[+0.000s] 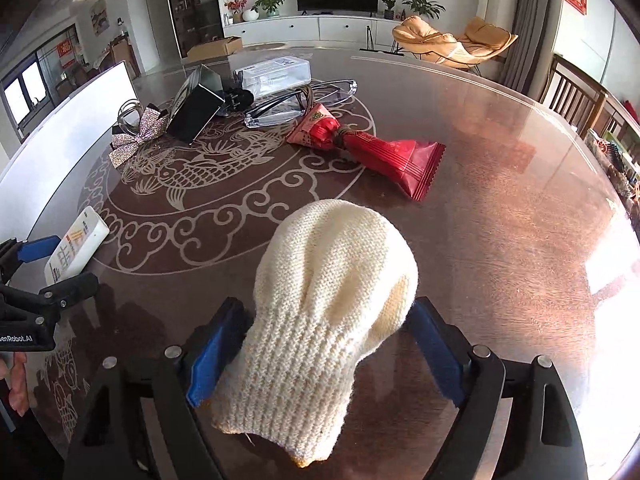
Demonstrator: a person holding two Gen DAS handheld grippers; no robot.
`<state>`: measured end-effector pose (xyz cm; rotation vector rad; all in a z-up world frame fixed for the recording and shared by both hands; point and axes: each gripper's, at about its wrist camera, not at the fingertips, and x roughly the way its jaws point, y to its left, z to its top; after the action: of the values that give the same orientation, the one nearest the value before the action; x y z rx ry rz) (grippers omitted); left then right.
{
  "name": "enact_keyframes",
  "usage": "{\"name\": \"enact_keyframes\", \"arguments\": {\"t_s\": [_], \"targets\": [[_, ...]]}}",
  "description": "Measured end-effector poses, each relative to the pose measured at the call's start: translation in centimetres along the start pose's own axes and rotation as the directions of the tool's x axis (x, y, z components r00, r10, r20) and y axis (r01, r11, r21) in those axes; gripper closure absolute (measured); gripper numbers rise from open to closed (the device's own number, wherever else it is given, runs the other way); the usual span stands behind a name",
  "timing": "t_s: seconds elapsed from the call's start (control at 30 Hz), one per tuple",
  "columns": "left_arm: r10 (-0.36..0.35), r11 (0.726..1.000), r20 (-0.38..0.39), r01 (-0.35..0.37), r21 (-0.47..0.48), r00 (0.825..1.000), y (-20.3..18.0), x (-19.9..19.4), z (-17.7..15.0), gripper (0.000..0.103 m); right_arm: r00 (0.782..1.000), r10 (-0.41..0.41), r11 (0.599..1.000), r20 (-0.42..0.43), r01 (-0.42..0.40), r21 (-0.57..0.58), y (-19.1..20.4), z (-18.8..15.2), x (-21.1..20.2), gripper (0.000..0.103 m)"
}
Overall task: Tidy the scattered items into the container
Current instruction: 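Grasp the white sunscreen bottle with the left gripper while the right gripper holds the glove, then carry bottle and glove into the white box while both grippers open to release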
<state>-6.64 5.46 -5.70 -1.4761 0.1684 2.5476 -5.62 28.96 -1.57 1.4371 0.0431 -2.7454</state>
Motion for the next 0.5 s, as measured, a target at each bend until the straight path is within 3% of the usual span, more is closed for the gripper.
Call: {"name": "enact_keyframes", "arguments": {"t_s": [0.1,0.17,0.2,0.23,0.3,0.5], "targets": [[0.005,1.0,-0.011,-0.005,-0.007,1.0,0.0,0.0,0.0,0.0,1.0,0.005,1.0,-0.001,-0.005,0.0,-0.1,0.1,0.0,0.019],[-0.003,1.0,-0.01,0.003,0.006,1.0,0.1,0.0,0.0,0.0,1.0,0.014,1.0,0.017,-0.014,0.023,-0.5,-0.1,-0.5,0.033],[-0.006,1.0,0.011,0.006,0.012,1.0,0.1,-0.5,-0.1,0.018,0.999,0.021,0.999,0.028,-0.022,0.032,-0.7,-0.2,-0.9,0.052],[-0.011,1.0,0.035,0.011,0.023,0.999,0.1,-1.0,-0.2,0.048,0.999,0.025,0.999,0.036,-0.027,0.039,-0.9,-0.3,-1.4,0.058],[-0.032,0.999,0.033,0.031,0.024,0.999,0.2,-1.5,-0.3,0.051,0.998,0.034,0.998,0.053,-0.036,0.053,-1.1,-0.7,-2.5,0.063],[-0.104,0.994,0.076,0.107,-0.035,0.992,0.7,-4.6,-1.9,0.052,0.987,0.106,0.99,0.125,-0.116,0.076,-0.9,-1.8,-6.9,0.064]]}}
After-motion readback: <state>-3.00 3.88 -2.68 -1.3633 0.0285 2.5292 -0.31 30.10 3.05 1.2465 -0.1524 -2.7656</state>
